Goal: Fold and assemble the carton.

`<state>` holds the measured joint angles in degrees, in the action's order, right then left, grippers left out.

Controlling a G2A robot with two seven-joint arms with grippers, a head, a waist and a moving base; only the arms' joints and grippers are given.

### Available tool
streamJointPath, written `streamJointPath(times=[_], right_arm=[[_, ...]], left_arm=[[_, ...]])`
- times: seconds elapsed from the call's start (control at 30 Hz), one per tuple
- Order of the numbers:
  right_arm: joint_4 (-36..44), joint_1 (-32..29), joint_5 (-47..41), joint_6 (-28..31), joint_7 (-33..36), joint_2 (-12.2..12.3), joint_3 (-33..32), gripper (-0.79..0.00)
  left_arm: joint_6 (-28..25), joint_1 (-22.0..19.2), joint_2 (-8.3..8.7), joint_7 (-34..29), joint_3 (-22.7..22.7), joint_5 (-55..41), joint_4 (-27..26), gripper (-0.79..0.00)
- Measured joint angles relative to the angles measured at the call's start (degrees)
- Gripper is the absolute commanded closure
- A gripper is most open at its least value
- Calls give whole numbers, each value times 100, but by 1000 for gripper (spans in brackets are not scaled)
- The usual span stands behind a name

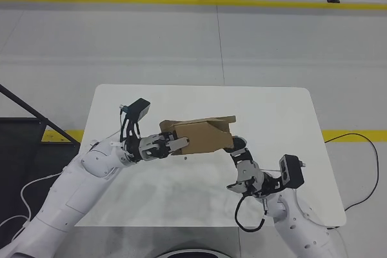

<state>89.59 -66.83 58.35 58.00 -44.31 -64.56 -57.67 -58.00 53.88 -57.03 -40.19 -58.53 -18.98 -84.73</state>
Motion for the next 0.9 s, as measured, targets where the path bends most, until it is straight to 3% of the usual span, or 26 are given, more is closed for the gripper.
streamJointPath(times=[0.9], right_arm=[[-71, 41, 14, 0, 55, -12, 56, -785]], left_arm=[[0, -32, -58, -325, 2, -168, 56, 0]])
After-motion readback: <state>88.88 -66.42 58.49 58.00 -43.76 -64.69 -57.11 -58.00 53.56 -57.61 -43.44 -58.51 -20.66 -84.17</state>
